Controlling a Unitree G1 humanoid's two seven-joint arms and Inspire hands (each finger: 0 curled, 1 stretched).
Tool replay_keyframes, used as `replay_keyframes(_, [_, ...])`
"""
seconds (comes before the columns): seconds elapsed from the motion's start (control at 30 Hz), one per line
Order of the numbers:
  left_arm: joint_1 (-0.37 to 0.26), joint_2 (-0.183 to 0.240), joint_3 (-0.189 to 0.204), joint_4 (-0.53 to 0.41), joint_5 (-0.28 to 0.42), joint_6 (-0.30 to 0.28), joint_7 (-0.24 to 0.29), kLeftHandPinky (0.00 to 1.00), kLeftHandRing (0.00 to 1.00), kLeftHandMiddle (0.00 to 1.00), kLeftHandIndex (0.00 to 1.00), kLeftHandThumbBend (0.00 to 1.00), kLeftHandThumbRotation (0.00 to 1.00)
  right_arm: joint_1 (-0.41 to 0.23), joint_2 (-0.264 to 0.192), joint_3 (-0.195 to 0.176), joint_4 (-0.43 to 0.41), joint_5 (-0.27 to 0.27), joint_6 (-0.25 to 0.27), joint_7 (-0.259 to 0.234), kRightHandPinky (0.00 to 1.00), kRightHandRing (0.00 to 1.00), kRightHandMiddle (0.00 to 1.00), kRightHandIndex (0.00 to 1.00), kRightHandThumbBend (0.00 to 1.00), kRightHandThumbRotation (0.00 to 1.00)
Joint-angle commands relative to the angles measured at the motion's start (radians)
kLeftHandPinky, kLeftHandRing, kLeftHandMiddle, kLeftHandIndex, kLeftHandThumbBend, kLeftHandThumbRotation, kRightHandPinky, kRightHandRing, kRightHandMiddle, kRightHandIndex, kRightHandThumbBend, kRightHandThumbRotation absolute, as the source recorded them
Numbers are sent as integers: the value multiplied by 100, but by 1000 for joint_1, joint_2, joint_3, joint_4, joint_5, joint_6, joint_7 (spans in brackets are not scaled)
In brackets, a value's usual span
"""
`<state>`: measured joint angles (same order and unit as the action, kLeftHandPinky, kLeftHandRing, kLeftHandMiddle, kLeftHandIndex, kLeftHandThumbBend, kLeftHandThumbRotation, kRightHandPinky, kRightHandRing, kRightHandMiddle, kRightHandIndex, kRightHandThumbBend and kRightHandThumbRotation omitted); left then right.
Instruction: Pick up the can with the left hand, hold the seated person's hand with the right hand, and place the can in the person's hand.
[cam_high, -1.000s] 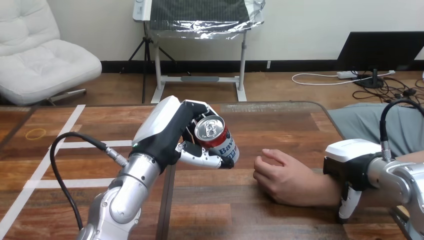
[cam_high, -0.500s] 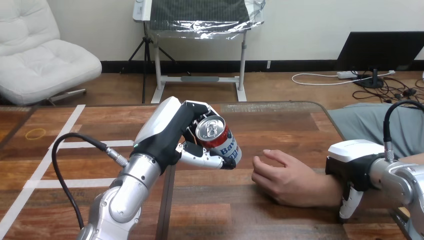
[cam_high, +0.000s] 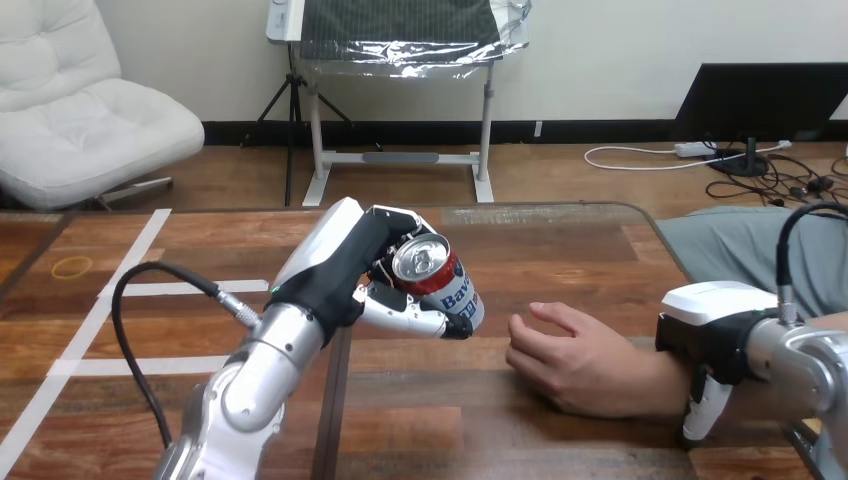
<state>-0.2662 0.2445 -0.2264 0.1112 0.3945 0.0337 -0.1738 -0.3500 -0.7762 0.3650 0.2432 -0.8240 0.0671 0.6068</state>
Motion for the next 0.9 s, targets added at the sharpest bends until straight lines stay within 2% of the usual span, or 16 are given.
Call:
replay_keyframes(0.0, [-139, -33, 13, 18, -32, 9, -8, 32, 37, 43, 49, 66, 0, -23, -39, -60, -53, 25, 26, 14, 17, 27, 39, 40, 71, 0])
replay_keyframes(0.47, [-276, -75, 13, 103, -60, 86, -43, 31, 36, 42, 48, 68, 0, -59, -72, -97, -134, 35, 8, 39, 16, 25, 36, 38, 72, 0])
replay_keyframes(0.87, [-405, -102, 23, 213, -79, 90, -75, 32, 37, 43, 48, 68, 0, -95, -88, -115, -191, 42, -2, 72, 18, 26, 36, 39, 73, 0])
